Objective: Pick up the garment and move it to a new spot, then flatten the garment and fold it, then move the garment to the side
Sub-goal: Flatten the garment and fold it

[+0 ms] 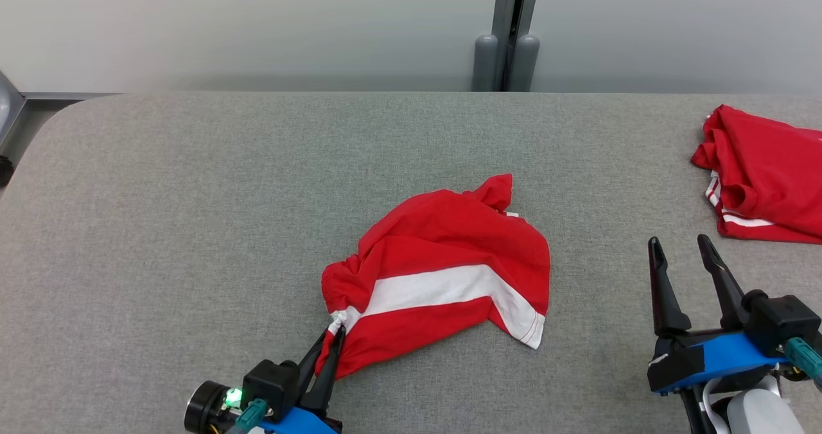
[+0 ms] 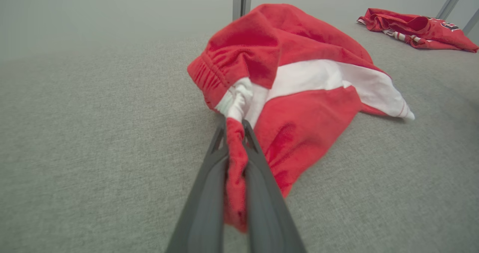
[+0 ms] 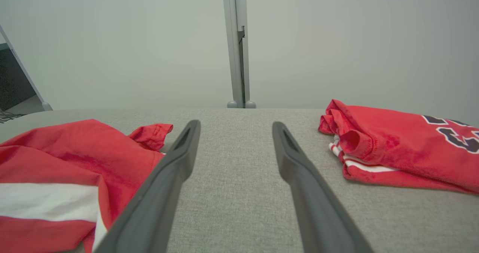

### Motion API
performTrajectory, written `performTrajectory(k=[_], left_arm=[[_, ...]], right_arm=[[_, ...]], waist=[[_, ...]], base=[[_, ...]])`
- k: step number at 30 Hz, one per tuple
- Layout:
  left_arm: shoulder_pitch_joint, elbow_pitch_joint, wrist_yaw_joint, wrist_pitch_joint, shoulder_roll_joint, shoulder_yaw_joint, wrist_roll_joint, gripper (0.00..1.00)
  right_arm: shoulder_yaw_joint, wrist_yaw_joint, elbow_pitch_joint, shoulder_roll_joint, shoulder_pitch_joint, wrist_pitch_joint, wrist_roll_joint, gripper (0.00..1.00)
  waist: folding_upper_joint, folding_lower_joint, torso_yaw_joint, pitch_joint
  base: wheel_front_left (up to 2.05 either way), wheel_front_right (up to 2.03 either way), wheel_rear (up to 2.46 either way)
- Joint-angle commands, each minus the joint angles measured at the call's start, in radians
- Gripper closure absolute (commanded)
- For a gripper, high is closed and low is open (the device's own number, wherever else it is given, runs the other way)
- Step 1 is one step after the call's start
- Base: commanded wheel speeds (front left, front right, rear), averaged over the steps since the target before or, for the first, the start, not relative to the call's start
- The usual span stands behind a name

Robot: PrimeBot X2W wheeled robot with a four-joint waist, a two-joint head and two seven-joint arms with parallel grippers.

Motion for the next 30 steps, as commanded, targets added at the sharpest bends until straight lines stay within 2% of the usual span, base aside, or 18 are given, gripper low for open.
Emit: performTrajectory(k=[1,2,3,4,5,12,21,25,30], left_arm=[[0.007,0.003,-0.009,-0.005,-0.012,0.021,0.015,1.0],[0.015,0.01,-0.014,-0.005,-0.018,0.027,0.021,0.83],[0.015,0.01,-0.014,-0.005,-0.018,0.027,0.021,0.83],[0.019,0.011,-0.015,-0.005,-0.024,0.036,0.028,0.09],[0.018,0.01,-0.016,-0.005,-0.03,0.049,0.035,0.0],[0.043,-0.079,-0.006,-0.005,-0.053,0.175,0.106,0.0],[0.102,-0.212,0.005,-0.005,-0.076,0.391,0.185,0.0],[0.126,-0.243,-0.002,-0.005,-0.077,0.477,0.206,0.0],[0.146,-0.247,-0.035,-0.005,-0.064,0.545,0.23,0.0]], right_arm=[[0.003,0.0,0.004,-0.001,0.012,-0.003,0.001,0.0],[0.004,0.0,0.005,-0.001,0.012,-0.003,0.002,0.0],[0.004,0.0,0.005,-0.001,0.012,-0.003,0.002,0.0],[0.005,0.0,0.006,-0.003,0.012,-0.003,0.003,0.0],[0.006,0.0,0.007,-0.004,0.013,-0.003,0.005,0.0],[0.019,0.0,0.012,-0.007,0.019,-0.003,0.01,0.0],[0.022,0.0,0.019,-0.008,0.037,-0.003,0.019,0.0],[0.015,0.0,0.019,-0.009,0.043,-0.003,0.02,0.0],[-0.001,0.0,0.024,-0.003,0.068,-0.003,0.02,0.0]], waist=[[0.0,0.0001,0.002,-0.002],[0.0,0.0001,0.004,-0.004],[0.0,0.0001,0.004,-0.004],[0.0,0.0001,0.005,-0.005],[0.0,0.0001,0.005,-0.007],[0.0,0.0001,0.001,-0.028],[0.0,0.0001,-0.008,-0.063],[0.0,0.0001,-0.007,-0.076],[0.0,0.0001,-0.005,-0.095]], base=[[0.0,0.0,0.0],[0.0,0.0,0.0],[0.0,0.0,0.0],[0.0,0.0,0.0],[0.0,0.0,0.0],[0.0,0.0,0.0],[0.0,0.0,0.0],[0.0,0.0,0.0],[0.0,0.0,0.0]])
